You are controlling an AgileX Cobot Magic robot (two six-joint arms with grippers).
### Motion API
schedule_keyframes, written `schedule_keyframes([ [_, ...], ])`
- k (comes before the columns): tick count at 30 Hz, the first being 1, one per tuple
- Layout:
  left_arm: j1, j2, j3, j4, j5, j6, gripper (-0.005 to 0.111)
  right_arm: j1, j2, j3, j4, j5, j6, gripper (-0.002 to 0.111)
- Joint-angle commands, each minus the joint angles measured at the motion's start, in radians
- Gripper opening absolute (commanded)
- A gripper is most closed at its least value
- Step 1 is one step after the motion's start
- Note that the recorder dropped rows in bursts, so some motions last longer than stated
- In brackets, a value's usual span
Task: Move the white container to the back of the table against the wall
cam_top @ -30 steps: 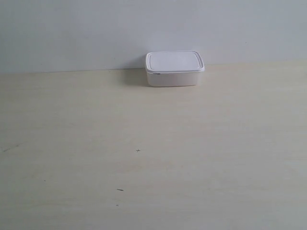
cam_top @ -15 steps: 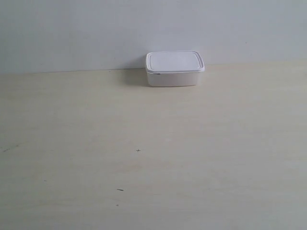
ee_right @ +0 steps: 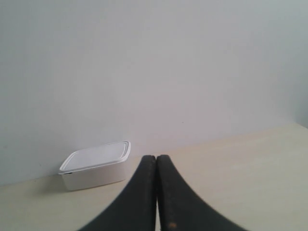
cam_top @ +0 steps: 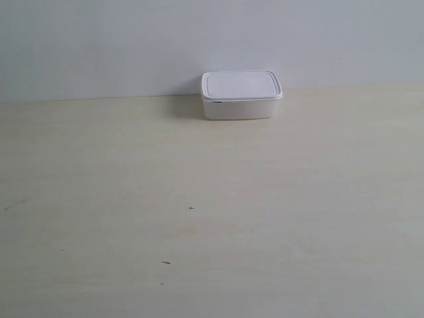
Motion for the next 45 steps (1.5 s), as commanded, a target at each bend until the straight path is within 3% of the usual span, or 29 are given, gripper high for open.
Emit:
schedule_keyframes([
  [1, -0.007, -0.005, 0.0, -0.01, -0.002, 0.002, 0.0, 0.001, -0.007, 0.005, -0.004, 0.004, -0.008, 0.0],
  [21, -0.007, -0.005, 0.0, -0.01, -0.002, 0.002, 0.0, 0.001, -0.007, 0.005, -0.004, 0.018, -0.008, 0.0],
  [27, -0.007, -0.005, 0.0, -0.01, -0.002, 0.002, 0.0, 0.001, -0.007, 0.005, 0.19, 0.064, -0.017, 0.0],
  [32, -0.007, -0.005, 0.0, -0.01, -0.002, 0.002, 0.0, 0.001, -0.007, 0.005, 0.603, 0.193, -0.413, 0.0],
  [40, -0.007, -0.005, 0.0, -0.01, -0.002, 0.002, 0.0, 0.001, -0.007, 0.005, 1.278, 0.196, -1.388, 0.0],
  [45, -0.007, -0.005, 0.0, -0.01, -0.002, 0.002, 0.0, 0.001, -0.007, 0.005, 1.56, 0.197, -1.718, 0.0],
])
